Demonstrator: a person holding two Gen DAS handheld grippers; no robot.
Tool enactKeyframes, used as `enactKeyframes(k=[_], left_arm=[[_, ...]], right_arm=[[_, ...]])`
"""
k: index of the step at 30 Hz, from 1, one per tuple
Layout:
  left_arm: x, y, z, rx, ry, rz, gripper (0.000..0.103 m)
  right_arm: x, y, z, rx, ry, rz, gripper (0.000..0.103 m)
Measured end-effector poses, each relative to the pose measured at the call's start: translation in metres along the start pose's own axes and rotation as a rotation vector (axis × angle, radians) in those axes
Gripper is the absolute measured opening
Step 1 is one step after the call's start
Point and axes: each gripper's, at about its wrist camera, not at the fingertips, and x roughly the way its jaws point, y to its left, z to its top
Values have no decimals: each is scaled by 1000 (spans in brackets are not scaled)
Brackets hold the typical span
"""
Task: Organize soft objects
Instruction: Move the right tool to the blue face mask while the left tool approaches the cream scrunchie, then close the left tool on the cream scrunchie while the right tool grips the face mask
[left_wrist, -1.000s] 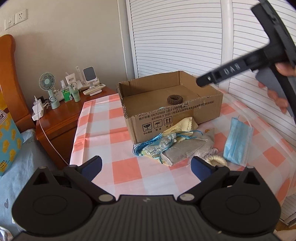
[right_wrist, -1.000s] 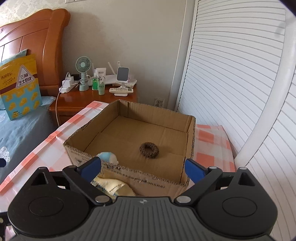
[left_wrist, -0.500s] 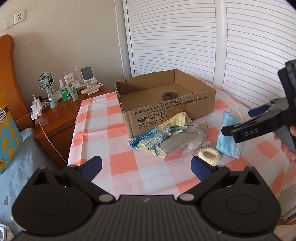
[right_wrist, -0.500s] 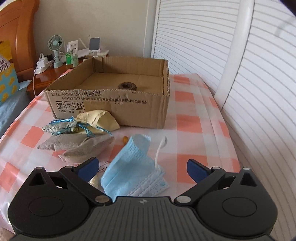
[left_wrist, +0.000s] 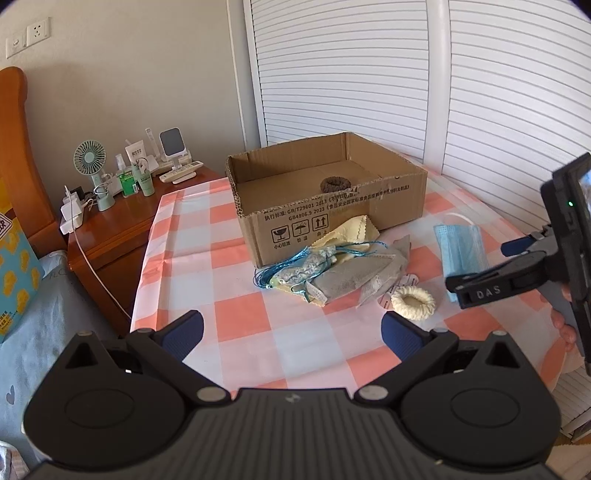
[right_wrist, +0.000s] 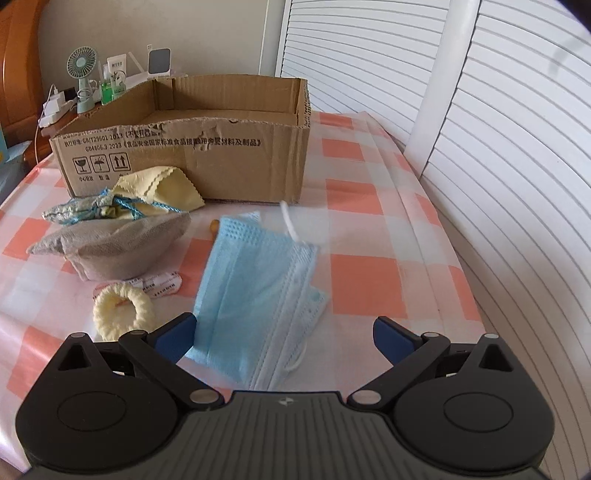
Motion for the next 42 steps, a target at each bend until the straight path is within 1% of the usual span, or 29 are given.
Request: enactKeyframes(k=[3, 4, 7, 10, 13, 19, 24, 27, 29, 32, 34, 38, 40, 42], left_arm=[[3, -2, 0, 3, 9, -11, 102], [5, -3, 1, 6, 12, -12, 102], [10, -6, 1, 8, 22, -20, 102], [16, -9, 1, 15, 29, -45, 102], [25, -13, 0, 19, 41, -84, 102], [47, -31, -5, 43, 78, -160, 102], [67, -53, -8, 71, 107, -179, 102], [72, -64, -9, 84, 108, -177, 101], [71, -69, -8, 92, 94, -189, 100], [71, -79, -5, 116, 75, -209, 97], [71, -86, -3, 136, 63, -224, 87], [78, -94, 2, 145, 65, -233, 78], [84, -97, 3, 138, 72, -230, 70], [90, -98, 5, 135, 85, -234, 68]], right_arm=[[-1, -9, -9, -11, 15, -2, 103], [1, -13, -12, -11, 24, 7, 103], [2, -22, -19, 37, 13, 56, 103], [1, -21, -22, 17, -11, 73, 103], [0, -18, -28, -27, -51, 114, 103], [0, -20, -32, -37, -90, 145, 103], [-3, -26, -39, -44, -125, 163, 103], [-5, -32, -45, -49, -145, 176, 103], [-6, -38, -49, -50, -164, 187, 103], [-7, -43, -54, -52, -188, 198, 103], [-7, -46, -57, -53, -199, 206, 103], [-8, -48, -60, -61, -213, 217, 103], [-8, -49, -62, -65, -222, 221, 103], [-9, -50, -63, -67, -222, 227, 103]])
